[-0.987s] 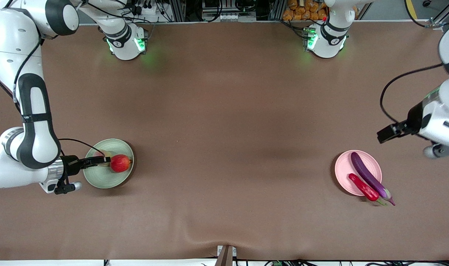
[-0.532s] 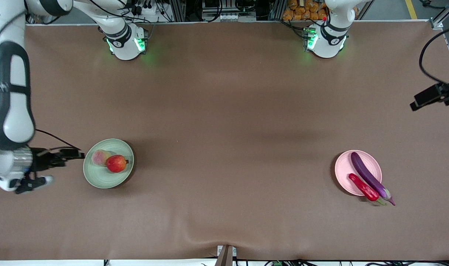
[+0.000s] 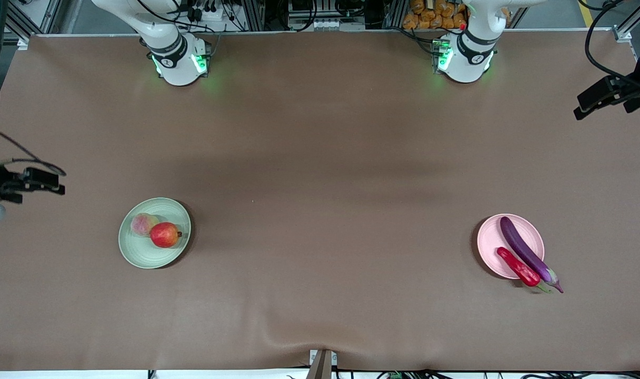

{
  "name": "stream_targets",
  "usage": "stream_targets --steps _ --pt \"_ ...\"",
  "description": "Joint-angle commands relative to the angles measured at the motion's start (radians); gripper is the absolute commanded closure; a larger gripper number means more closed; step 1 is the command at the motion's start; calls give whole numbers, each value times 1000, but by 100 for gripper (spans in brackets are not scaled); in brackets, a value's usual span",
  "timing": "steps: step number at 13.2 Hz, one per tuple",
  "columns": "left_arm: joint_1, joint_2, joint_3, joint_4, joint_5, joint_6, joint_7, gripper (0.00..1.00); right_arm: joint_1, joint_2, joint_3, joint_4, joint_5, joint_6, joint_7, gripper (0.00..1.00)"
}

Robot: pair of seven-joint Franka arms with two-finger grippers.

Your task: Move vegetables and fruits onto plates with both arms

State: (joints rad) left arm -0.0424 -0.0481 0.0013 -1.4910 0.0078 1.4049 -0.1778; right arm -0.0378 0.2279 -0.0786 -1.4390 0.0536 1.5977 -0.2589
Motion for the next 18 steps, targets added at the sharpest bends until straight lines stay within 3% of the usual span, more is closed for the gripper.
stream_targets --steps 1,5,7,18 --pt "44 -9 -36 -5 -22 6 18 0 19 -154 -3 -141 -29 -16 90 0" --pt "45 -23 -46 -6 -32 2 12 0 18 -265 -15 -162 -28 -153 194 0" --pt "45 -21 -46 -6 -48 5 3 0 24 -275 -41 -161 -26 -156 194 0" --pt "67 -30 -44 -8 -43 -37 8 0 36 -282 -41 -150 -28 -185 194 0"
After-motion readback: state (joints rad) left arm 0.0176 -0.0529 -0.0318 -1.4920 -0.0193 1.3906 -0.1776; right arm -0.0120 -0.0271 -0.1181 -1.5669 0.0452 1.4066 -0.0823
